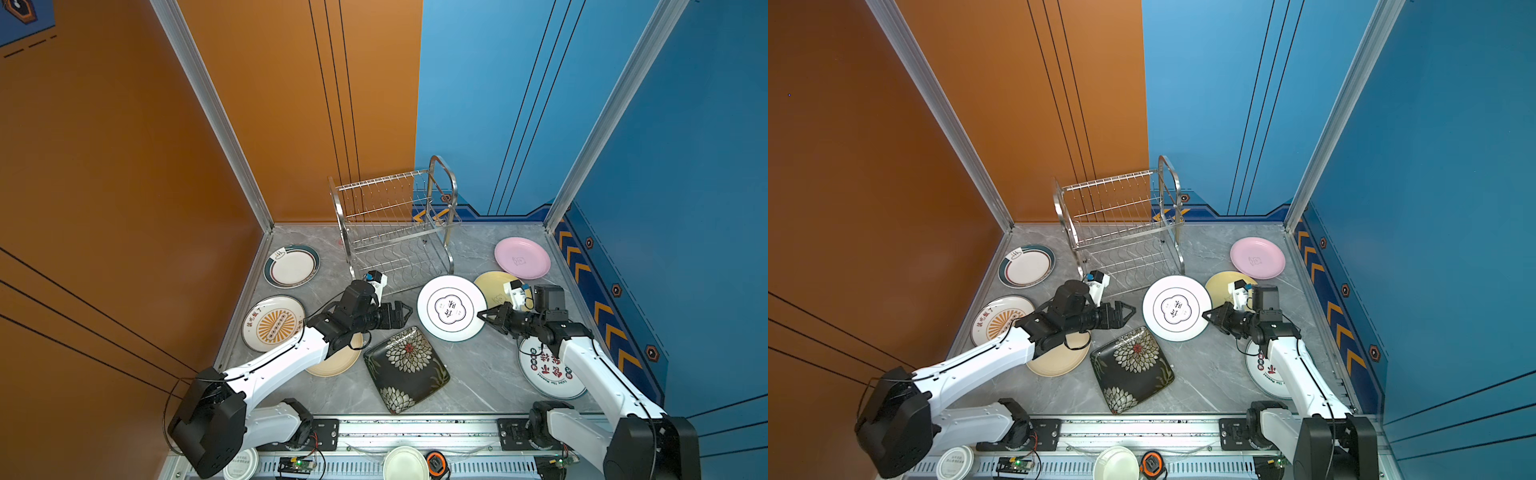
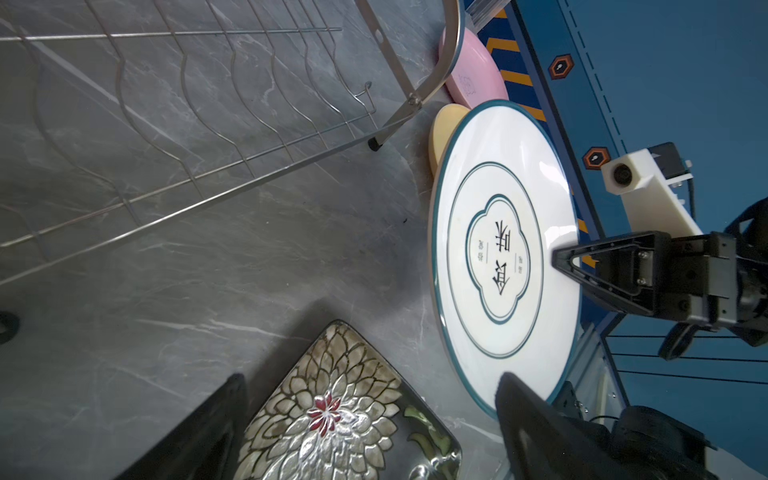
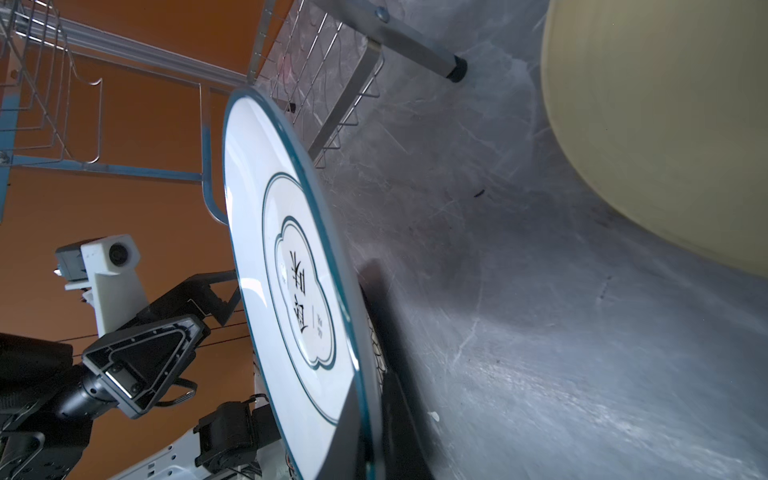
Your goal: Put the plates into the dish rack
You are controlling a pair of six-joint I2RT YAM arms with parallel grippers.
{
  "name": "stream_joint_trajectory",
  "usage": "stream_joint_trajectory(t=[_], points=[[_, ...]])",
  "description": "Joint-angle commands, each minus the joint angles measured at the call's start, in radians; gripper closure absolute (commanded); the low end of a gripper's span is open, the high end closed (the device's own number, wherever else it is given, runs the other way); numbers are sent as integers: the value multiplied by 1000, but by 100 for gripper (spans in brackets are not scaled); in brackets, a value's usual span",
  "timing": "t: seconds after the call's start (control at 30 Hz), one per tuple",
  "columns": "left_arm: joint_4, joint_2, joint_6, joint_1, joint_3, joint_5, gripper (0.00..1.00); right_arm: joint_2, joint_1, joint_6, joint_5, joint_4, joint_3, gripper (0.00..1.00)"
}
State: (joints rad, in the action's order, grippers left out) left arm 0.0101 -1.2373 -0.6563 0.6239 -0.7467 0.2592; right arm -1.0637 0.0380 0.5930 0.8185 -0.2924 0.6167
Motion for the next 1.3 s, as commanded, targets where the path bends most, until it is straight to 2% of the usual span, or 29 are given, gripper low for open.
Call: stream_joint_trajectory(t=[0.0, 0.27, 0.4, 0.63, 0.77, 0.87, 1.1, 1.27], points=[[-84, -20, -43, -22, -35, 144, 7, 6, 51, 10, 51, -27, 72, 100], [-152, -73, -83, -40, -73, 244, 13, -67, 157, 22, 73, 36, 160, 100], [-173, -86, -98, -43, -80, 247, 30, -109, 190, 0, 91, 35, 194, 100], [-205, -91, -136, -53, -73, 253, 70, -153, 201, -38, 119, 32, 237, 100], [-225, -93, -157, -59, -69, 264, 88, -167, 201, -46, 148, 46, 251, 100], [-243, -93, -171, -59, -68, 276, 100, -174, 202, -36, 178, 80, 254, 94], [-299, -102, -214, -57, -63, 333, 100, -202, 224, 30, 270, 241, 241, 72], [-305, -102, -223, -52, -71, 362, 100, -222, 247, 88, 294, 348, 225, 69]])
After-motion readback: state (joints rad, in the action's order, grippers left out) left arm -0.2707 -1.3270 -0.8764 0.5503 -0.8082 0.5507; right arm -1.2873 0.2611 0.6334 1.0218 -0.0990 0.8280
